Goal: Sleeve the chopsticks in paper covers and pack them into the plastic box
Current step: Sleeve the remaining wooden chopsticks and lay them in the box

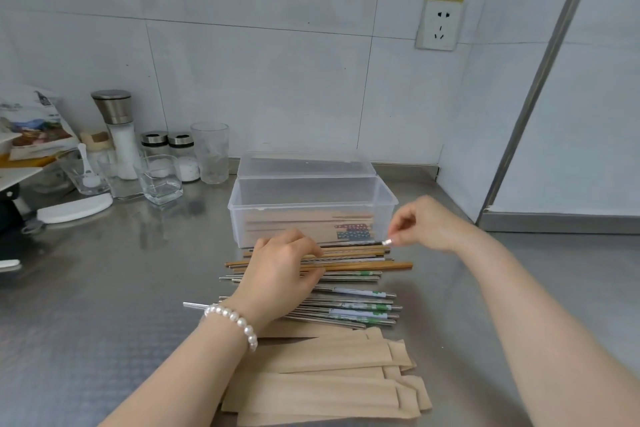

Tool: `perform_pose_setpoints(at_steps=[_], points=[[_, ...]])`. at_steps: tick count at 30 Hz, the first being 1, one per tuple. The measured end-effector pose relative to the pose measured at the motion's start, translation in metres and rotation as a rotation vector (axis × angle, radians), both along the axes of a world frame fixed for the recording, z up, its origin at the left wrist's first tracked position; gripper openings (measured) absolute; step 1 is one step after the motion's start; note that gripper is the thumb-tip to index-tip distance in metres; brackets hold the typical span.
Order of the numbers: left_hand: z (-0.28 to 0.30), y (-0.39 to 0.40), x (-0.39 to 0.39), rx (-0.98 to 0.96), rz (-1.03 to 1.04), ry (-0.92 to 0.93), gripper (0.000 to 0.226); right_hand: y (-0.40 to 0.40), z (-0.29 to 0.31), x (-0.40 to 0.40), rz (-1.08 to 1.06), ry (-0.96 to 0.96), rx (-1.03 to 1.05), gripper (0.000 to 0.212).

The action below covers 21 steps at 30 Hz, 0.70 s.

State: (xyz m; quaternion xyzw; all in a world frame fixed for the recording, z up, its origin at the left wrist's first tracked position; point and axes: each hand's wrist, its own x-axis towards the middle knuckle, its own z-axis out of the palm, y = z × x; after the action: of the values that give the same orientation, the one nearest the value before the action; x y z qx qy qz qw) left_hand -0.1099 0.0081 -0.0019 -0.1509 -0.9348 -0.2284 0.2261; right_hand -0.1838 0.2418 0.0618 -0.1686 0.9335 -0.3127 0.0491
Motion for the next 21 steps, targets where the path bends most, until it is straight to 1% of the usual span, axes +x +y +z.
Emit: perform_pose_setpoints(at_steps=[6, 10, 14, 21], points=[[-0.002, 0.002, -0.001, -0.016, -0.006, -0.043, 0.021, 0.029, -0.04, -0.004, -0.014, -0.126, 0.069, 0.024], [-0.004, 0.003, -0.002, 0.008, -0.008, -0.061, 0.021, 0.03, -0.048, -0.009, -0.033, -0.104, 0.034, 0.026], [-0.007, 0.005, -0.003, 0.033, -0.026, -0.08, 0.019, 0.02, -0.051, -0.011, 0.019, -0.089, -0.018, 0.024], [-0.01, 0.007, -0.004, 0.043, -0.045, -0.088, 0.018, 0.006, -0.054, -0.009, 0.055, -0.065, 0.021, 0.02]])
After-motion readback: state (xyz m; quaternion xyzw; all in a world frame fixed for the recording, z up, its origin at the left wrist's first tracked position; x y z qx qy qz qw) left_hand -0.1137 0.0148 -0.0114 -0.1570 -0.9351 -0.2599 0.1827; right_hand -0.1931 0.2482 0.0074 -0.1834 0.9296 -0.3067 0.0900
